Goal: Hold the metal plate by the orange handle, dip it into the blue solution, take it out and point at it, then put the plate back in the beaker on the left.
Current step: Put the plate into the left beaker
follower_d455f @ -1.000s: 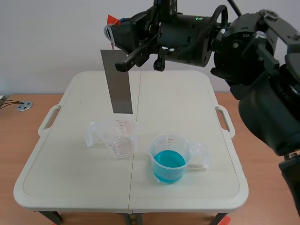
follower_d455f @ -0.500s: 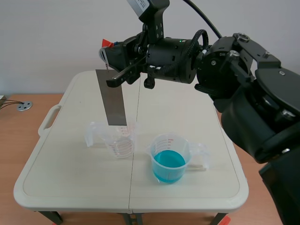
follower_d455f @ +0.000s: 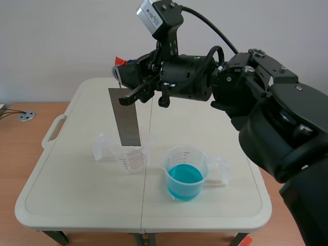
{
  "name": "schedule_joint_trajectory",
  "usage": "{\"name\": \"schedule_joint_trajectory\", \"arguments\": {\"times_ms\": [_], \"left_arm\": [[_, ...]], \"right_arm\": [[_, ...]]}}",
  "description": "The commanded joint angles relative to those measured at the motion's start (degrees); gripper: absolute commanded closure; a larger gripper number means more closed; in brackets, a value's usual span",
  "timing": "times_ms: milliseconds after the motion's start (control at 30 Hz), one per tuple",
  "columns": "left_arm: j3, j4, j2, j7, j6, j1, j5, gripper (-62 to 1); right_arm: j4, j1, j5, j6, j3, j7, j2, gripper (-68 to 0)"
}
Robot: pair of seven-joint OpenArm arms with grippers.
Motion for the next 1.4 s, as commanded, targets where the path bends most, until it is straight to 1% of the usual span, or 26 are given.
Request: {"name": "schedule_joint_trajectory", "arguments": {"times_ms": [0, 333, 533, 933, 1367], "left_arm": [[-0.2, 0.8, 0.0, -0.3, 0.0, 0.0, -0.3, -1.8], [-0.2, 0.8, 0.0, -0.3, 0.0, 0.0, -0.3, -1.8], [-0.2, 0.8, 0.0, -0.3, 0.0, 0.0, -0.3, -1.8], [-0.2, 0.8, 0.0, -0.3, 0.0, 0.0, -0.3, -1.8], [-0.2, 0.8, 0.0, -0.3, 0.0, 0.0, -0.3, -1.9]], "right_arm": [[-0.6, 1.7, 0.9, -0.2, -0.2, 1.6, -0.3, -1.5], [-5.3, 1.7, 0.9, -0.2, -0.2, 4.9, -0.6, -1.5], [-7.8, 1.6, 0.8, -0.2, -0.4, 4.8, -2.1, -1.5], [-12.0, 1.6, 0.9, -0.2, -3.5, 5.1, -2.2, -1.5], [-12.1, 1.6, 0.8, -0.2, -3.5, 5.3, -2.2, -1.5]]}}
